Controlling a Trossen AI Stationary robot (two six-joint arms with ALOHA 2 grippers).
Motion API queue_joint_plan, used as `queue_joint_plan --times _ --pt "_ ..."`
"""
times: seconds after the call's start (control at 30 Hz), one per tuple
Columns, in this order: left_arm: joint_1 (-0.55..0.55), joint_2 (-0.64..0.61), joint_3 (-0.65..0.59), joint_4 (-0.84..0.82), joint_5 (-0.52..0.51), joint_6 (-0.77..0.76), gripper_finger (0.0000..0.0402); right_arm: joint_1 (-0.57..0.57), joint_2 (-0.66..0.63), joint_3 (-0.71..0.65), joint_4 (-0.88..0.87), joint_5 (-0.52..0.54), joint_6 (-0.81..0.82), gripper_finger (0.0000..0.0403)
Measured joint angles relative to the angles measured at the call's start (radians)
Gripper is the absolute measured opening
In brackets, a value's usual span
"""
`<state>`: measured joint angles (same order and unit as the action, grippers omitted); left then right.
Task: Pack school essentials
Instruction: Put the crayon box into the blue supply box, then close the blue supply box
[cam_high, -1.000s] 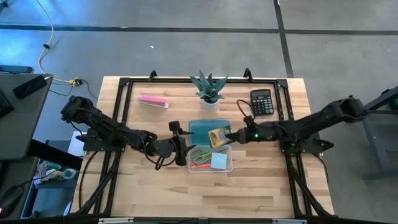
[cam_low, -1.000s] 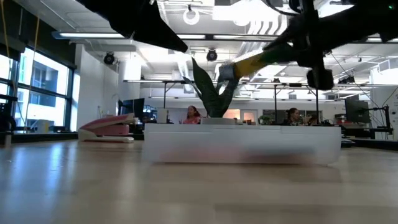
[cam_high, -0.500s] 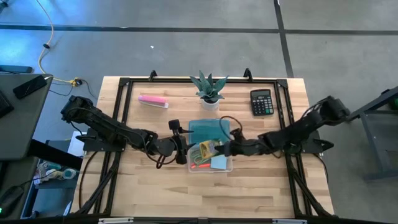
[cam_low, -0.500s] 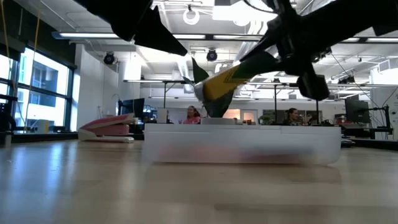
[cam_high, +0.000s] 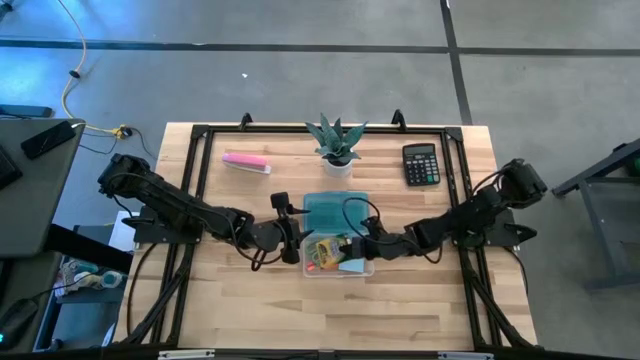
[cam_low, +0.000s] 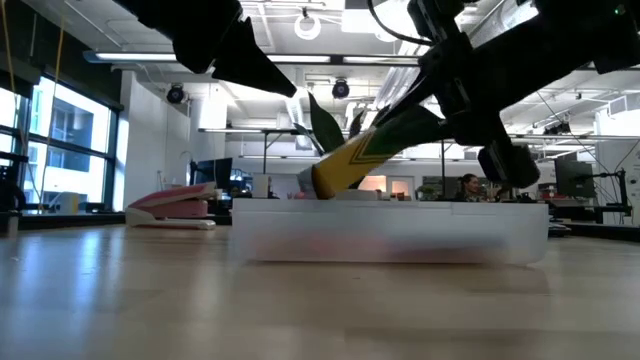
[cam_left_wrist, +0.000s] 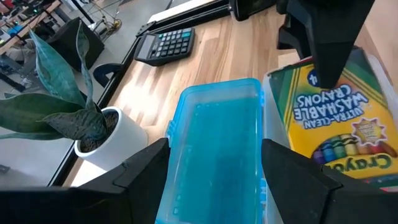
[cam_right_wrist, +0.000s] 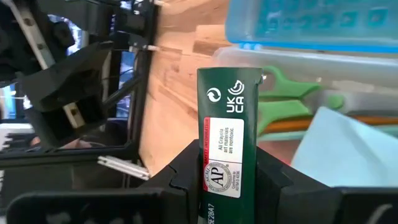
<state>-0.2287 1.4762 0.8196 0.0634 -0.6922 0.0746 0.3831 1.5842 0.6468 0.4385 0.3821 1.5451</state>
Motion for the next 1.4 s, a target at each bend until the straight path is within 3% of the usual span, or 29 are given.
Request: queue_joint_plan --times 0.17,0.53,0.83,1.17,1.4 --pt "0.0 0.0 0.0 -0.014 0.0 0.0 0.0241 0.0 0.001 0.0 -0.007 0.001 -0.03 0.0099" --pt "0.0 0.0 0.0 -0.03 0.0 -0.003 0.0241 -0.01 -0.002 0.0 -0.023 -0.095 -0.166 0.0177" --pt "0.0 0.0 0.0 -0.03 0.0 -0.037 0.0241 -0.006 -0.041 0.0 -0.194 -0.145 -0.251 0.0181" --pt "0.0 0.0 0.0 -0.035 0.005 -0.047 0.0241 0.037 -0.151 0.0 -0.429 -0.072 -0.288 0.0181" --pt "-0.004 0.0 0.0 -0.039 0.142 -0.157 0.0241 0.037 -0.218 0.0 -0.549 -0.057 -0.298 0.0181"
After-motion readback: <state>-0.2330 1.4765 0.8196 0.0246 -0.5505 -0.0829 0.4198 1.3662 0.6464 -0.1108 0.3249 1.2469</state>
